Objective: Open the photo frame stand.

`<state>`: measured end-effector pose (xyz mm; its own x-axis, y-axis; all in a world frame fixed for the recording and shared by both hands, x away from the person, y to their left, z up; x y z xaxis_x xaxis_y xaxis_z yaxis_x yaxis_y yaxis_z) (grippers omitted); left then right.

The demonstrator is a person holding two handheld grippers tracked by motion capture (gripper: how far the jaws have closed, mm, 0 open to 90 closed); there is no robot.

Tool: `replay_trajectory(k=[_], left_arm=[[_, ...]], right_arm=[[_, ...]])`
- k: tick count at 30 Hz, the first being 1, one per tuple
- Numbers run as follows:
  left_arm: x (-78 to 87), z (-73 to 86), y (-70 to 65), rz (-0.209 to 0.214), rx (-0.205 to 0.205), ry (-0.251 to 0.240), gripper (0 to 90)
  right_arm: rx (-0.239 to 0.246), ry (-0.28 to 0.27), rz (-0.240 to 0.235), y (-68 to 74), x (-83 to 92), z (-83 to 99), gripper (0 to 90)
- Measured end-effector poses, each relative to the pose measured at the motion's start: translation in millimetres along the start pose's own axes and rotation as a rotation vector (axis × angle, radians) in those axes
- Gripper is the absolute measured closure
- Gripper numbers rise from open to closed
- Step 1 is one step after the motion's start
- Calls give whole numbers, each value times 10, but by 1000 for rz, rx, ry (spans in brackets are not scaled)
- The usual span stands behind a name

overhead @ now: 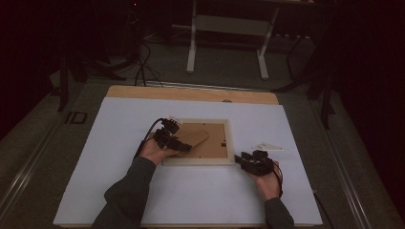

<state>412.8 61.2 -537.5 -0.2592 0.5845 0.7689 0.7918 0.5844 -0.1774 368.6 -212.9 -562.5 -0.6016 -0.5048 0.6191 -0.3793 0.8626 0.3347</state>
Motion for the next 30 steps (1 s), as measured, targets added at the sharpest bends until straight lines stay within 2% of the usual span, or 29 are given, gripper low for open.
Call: replay_trajectory(k=[9, 19, 30], left_arm=[[25, -26, -51, -58, -61, 0, 397], [76, -61, -122, -98, -97, -25, 395], [117, -78, -186, -136, -138, -29, 394]], right_arm=[[5, 4, 4, 7, -11, 6, 601], [4, -2, 5, 5, 3, -7, 601], [4, -7, 4, 4, 16, -18, 601]])
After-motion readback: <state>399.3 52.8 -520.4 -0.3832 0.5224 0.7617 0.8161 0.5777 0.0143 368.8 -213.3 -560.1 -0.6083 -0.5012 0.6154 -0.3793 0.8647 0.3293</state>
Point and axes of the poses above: each handheld gripper's, and its own axes: x roughly backward along the jaws, z roughly out of its underside, y roughly to its left, the point moved 6 cm from there along -x, roughly forward along the jaws, and after that the axes turned 12 degrees about -x, right-handed, at the moved point
